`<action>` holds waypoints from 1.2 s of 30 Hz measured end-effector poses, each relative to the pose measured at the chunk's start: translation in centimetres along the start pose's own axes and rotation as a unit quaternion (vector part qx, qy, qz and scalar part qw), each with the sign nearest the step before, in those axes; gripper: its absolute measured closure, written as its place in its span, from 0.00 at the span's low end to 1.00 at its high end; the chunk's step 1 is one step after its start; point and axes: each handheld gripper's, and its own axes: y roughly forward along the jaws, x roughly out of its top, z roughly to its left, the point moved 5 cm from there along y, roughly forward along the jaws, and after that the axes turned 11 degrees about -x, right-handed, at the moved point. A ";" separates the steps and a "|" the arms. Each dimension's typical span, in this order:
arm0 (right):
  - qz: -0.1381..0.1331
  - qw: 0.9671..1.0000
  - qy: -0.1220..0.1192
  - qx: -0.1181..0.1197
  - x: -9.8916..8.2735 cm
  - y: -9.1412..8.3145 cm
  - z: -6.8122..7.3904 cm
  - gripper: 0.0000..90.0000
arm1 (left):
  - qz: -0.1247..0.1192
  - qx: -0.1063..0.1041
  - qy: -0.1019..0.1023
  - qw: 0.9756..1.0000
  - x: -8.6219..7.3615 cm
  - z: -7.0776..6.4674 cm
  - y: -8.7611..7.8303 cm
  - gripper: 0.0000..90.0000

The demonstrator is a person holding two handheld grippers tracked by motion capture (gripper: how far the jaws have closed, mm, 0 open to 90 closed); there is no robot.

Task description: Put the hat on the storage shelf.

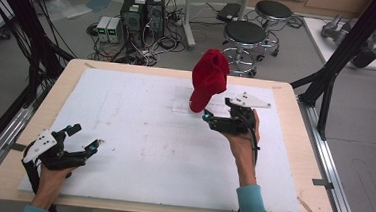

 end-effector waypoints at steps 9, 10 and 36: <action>-0.056 0.998 -0.019 -0.019 -1.7 -6.7 -1.6 0.13 | 0.000 0.006 0.008 1.000 0.0 -0.1 0.0 0.09; -0.063 0.998 -0.019 -0.019 -2.0 -7.2 -1.7 0.13 | -0.001 0.007 0.011 1.000 0.0 -0.2 0.0 0.09; -0.090 0.993 0.035 -0.071 -14.7 -8.7 -4.9 0.13 | 0.015 0.031 0.019 0.999 -0.1 -0.3 0.3 0.10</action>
